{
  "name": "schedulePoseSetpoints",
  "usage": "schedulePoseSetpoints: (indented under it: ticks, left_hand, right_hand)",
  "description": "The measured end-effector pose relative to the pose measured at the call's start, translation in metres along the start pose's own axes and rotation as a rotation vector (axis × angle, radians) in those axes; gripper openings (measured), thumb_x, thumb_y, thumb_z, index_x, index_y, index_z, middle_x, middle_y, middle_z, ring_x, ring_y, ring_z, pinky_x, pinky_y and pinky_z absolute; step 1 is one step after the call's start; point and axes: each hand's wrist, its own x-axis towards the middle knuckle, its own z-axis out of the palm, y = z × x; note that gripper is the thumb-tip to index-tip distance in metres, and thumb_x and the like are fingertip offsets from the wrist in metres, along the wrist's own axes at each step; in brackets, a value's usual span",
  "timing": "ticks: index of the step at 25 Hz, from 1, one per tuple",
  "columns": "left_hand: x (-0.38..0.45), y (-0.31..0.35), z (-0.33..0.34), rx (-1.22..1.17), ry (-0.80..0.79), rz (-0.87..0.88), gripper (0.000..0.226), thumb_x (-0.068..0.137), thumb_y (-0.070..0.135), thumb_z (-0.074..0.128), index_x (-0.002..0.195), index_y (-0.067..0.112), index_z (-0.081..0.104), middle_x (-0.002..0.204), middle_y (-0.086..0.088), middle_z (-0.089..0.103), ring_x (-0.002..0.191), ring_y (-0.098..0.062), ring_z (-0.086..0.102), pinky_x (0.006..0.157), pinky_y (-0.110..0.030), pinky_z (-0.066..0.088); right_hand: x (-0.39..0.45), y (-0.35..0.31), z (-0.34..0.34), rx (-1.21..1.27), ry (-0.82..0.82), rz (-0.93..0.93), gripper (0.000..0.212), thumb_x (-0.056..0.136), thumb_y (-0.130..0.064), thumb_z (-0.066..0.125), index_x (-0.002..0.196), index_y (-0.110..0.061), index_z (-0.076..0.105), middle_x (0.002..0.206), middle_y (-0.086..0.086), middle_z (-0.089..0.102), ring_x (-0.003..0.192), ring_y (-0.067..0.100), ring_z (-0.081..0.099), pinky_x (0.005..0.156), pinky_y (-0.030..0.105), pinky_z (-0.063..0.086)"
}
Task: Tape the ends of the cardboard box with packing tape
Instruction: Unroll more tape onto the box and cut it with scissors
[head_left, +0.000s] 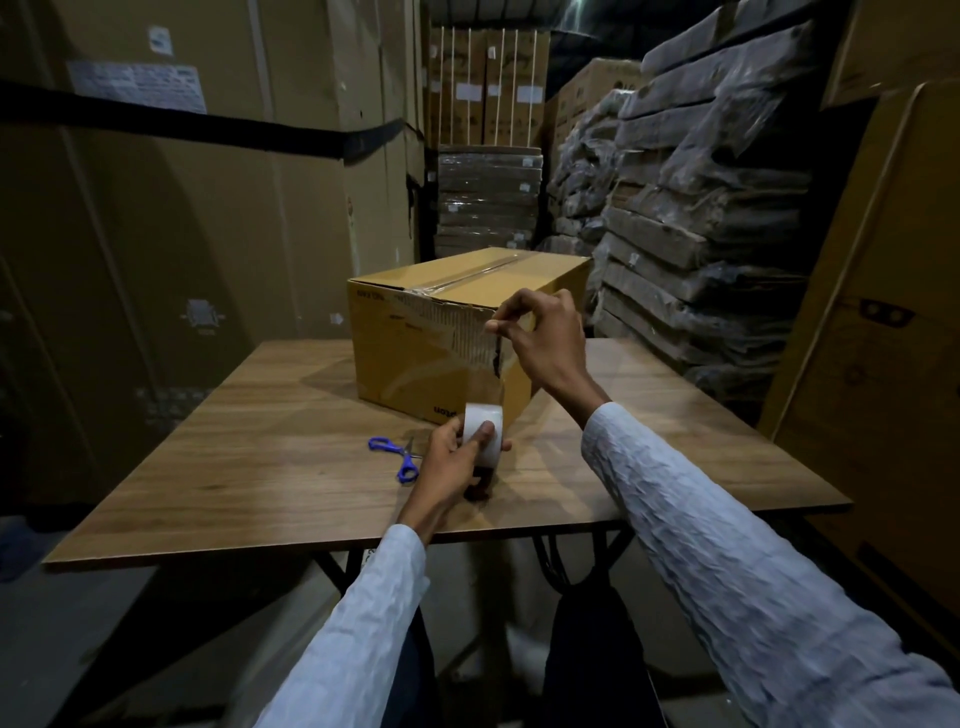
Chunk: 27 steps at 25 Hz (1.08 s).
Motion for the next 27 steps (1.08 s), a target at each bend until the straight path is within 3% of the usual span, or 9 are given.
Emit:
schedulePoseSetpoints:
  ticks: [4, 9, 13, 15, 17, 19, 22, 25, 27]
  left_hand:
    - [0.002, -0.002, -0.003, 0.011, 0.015, 0.002, 0.027, 0.096, 0.023, 0.069, 0.121, 0.018, 0.062, 0.101, -0.006, 0.079, 0.107, -0.027, 0.071, 0.098, -0.054, 0.056]
    - [-0.001, -0.002, -0.003, 0.030, 0.102, 0.037, 0.028, 0.095, 0.022, 0.070, 0.121, 0.013, 0.064, 0.119, -0.006, 0.069, 0.112, -0.024, 0.065, 0.088, -0.040, 0.058]
    - [0.000, -0.003, -0.003, 0.025, 0.111, 0.017, 0.029, 0.095, 0.026, 0.070, 0.122, 0.017, 0.064, 0.119, -0.005, 0.069, 0.111, -0.023, 0.065, 0.089, -0.044, 0.059]
    - [-0.003, -0.002, -0.002, 0.065, 0.161, 0.065, 0.026, 0.096, 0.029, 0.068, 0.119, 0.018, 0.065, 0.118, -0.003, 0.069, 0.110, -0.020, 0.065, 0.087, -0.040, 0.059]
    - [-0.006, -0.003, -0.007, 0.206, 0.254, 0.161, 0.018, 0.096, 0.033, 0.067, 0.111, 0.023, 0.065, 0.115, 0.001, 0.068, 0.105, -0.015, 0.064, 0.080, -0.035, 0.058]
    - [-0.006, -0.002, -0.023, 0.374, 0.316, 0.216, 0.012, 0.092, 0.037, 0.070, 0.100, 0.030, 0.065, 0.109, 0.002, 0.069, 0.100, -0.018, 0.067, 0.078, -0.043, 0.061]
    - [-0.001, 0.013, -0.060, 0.645, 0.270, 0.194, 0.016, 0.083, 0.045, 0.067, 0.091, 0.030, 0.067, 0.097, 0.003, 0.073, 0.093, -0.022, 0.070, 0.081, -0.045, 0.061]
    - [0.006, 0.036, -0.092, 1.147, 0.159, 0.120, 0.027, 0.085, 0.044, 0.070, 0.105, 0.027, 0.070, 0.106, -0.002, 0.072, 0.107, -0.026, 0.064, 0.086, -0.039, 0.054]
    - [0.013, 0.046, -0.104, 1.351, 0.043, -0.004, 0.041, 0.083, 0.047, 0.074, 0.115, 0.022, 0.067, 0.113, -0.005, 0.067, 0.107, -0.026, 0.060, 0.087, -0.039, 0.053]
  right_hand:
    - [0.011, 0.001, -0.005, 0.072, -0.106, -0.003, 0.012, 0.085, -0.036, 0.079, 0.087, -0.033, 0.068, 0.096, -0.006, 0.067, 0.103, 0.013, 0.050, 0.070, 0.025, 0.037]
    - [0.011, 0.005, -0.008, 0.059, -0.147, -0.062, 0.014, 0.086, -0.038, 0.077, 0.088, -0.037, 0.063, 0.097, -0.007, 0.067, 0.105, 0.014, 0.050, 0.074, 0.031, 0.041]
    - [0.015, 0.005, -0.009, 0.042, -0.157, -0.103, 0.015, 0.085, -0.044, 0.077, 0.090, -0.037, 0.064, 0.097, -0.010, 0.068, 0.103, 0.011, 0.047, 0.070, 0.029, 0.036]
    - [0.017, 0.003, -0.010, 0.020, -0.160, -0.114, 0.010, 0.089, -0.038, 0.074, 0.092, -0.035, 0.065, 0.098, -0.010, 0.068, 0.103, 0.012, 0.047, 0.072, 0.029, 0.036]
    - [0.017, 0.004, -0.009, 0.021, -0.174, -0.124, 0.007, 0.092, -0.032, 0.072, 0.094, -0.033, 0.065, 0.099, -0.008, 0.068, 0.103, 0.012, 0.047, 0.073, 0.029, 0.035]
    - [0.015, 0.006, -0.009, 0.020, -0.184, -0.140, 0.008, 0.093, -0.029, 0.071, 0.094, -0.033, 0.065, 0.100, -0.008, 0.067, 0.103, 0.013, 0.047, 0.071, 0.027, 0.035]
    - [0.015, 0.008, -0.011, 0.028, -0.175, -0.138, 0.005, 0.094, -0.026, 0.071, 0.094, -0.029, 0.067, 0.100, -0.007, 0.067, 0.101, 0.012, 0.048, 0.071, 0.024, 0.035]
    - [0.016, 0.009, -0.011, 0.037, -0.163, -0.148, 0.003, 0.094, -0.025, 0.070, 0.095, -0.022, 0.070, 0.100, -0.005, 0.068, 0.101, 0.014, 0.049, 0.073, 0.024, 0.040]
    - [0.018, 0.008, -0.007, 0.036, -0.164, -0.155, 0.003, 0.094, -0.027, 0.070, 0.095, -0.024, 0.071, 0.100, -0.005, 0.069, 0.102, 0.016, 0.053, 0.079, 0.033, 0.048]
